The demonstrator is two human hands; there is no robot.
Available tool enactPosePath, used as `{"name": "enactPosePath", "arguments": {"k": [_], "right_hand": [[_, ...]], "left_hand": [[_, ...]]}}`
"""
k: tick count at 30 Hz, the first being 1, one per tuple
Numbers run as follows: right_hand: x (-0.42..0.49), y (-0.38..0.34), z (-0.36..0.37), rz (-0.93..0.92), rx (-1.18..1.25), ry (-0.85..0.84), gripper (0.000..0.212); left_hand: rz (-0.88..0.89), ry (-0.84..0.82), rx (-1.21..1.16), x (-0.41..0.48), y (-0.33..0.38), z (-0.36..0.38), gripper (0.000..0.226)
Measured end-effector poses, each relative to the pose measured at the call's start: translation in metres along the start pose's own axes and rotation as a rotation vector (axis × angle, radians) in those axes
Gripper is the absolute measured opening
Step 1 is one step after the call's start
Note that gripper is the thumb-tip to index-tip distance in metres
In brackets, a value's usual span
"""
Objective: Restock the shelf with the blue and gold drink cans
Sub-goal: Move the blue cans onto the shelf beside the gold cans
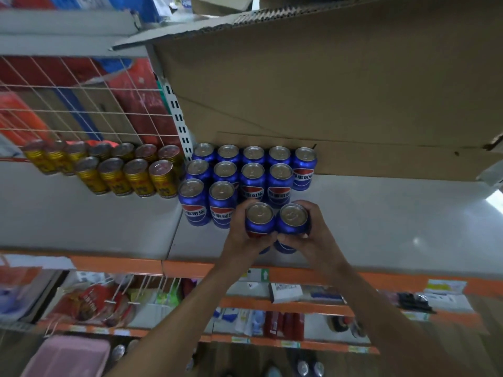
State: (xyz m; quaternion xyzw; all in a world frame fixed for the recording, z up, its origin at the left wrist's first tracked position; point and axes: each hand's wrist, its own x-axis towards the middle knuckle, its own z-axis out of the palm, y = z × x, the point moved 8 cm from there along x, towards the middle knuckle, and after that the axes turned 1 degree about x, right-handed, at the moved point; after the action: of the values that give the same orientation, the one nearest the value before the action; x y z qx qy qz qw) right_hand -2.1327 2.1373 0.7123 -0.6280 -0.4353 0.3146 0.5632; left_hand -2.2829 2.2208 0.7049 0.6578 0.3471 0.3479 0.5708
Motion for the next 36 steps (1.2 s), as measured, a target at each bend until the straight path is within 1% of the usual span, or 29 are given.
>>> {"name": "enactPosePath", "arguments": {"k": [3, 6, 9, 11, 13, 14, 17, 18, 20, 23, 25, 30, 36], "right_hand": [[0.001, -0.001, -0.001, -0.020, -0.029, -0.020, 0.073], [0.005, 0.000, 0.004, -0.007, -0.113, -0.078, 0.078], [0.007, 0.002, 0.008, -0.053, -0.288, -0.103, 0.094], [0.002, -0.002, 0.008, -0.118, -0.462, -0.102, 0.096], [-0.006, -0.011, 0.004, -0.233, -0.681, -0.069, 0.093], [-0.009, -0.016, 0.003, -0.287, -0.776, -0.058, 0.092], [-0.015, -0.022, 0.001, -0.380, -0.956, -0.078, 0.091], [-0.014, -0.020, 0.000, -0.386, -0.989, -0.092, 0.091], [-0.013, -0.020, -0.002, -0.392, -1.020, -0.089, 0.090], [-0.014, -0.020, 0.000, -0.397, -1.045, -0.077, 0.092], [-0.013, -0.020, 0.001, -0.402, -1.053, -0.074, 0.094], [-0.002, -0.018, 0.003, -0.403, -1.110, -0.079, 0.095], [0.017, -0.019, 0.004, -0.408, -1.114, -0.054, 0.097]], "left_hand": [[0.010, 0.011, -0.007, -0.001, -0.004, 0.002, 0.070], [0.019, 0.012, 0.033, -0.002, -0.004, -0.002, 0.080], [0.018, -0.023, 0.183, -0.005, 0.000, -0.007, 0.093], [0.047, -0.036, 0.349, -0.008, 0.007, -0.011, 0.099], [0.118, -0.052, 0.504, -0.010, 0.017, -0.013, 0.100], [0.183, -0.061, 0.607, -0.011, 0.024, -0.014, 0.098], [0.457, -0.096, 0.946, -0.013, 0.041, -0.006, 0.083], [0.507, -0.106, 1.013, -0.013, 0.042, -0.003, 0.081], [0.543, -0.119, 1.104, -0.012, 0.040, 0.000, 0.082], [0.587, -0.100, 1.223, -0.011, 0.037, 0.003, 0.092], [0.601, -0.082, 1.283, -0.010, 0.035, 0.004, 0.096], [0.652, -0.035, 1.395, -0.002, 0.041, 0.008, 0.090], [0.631, 0.011, 1.424, 0.016, 0.042, 0.009, 0.087]]}}
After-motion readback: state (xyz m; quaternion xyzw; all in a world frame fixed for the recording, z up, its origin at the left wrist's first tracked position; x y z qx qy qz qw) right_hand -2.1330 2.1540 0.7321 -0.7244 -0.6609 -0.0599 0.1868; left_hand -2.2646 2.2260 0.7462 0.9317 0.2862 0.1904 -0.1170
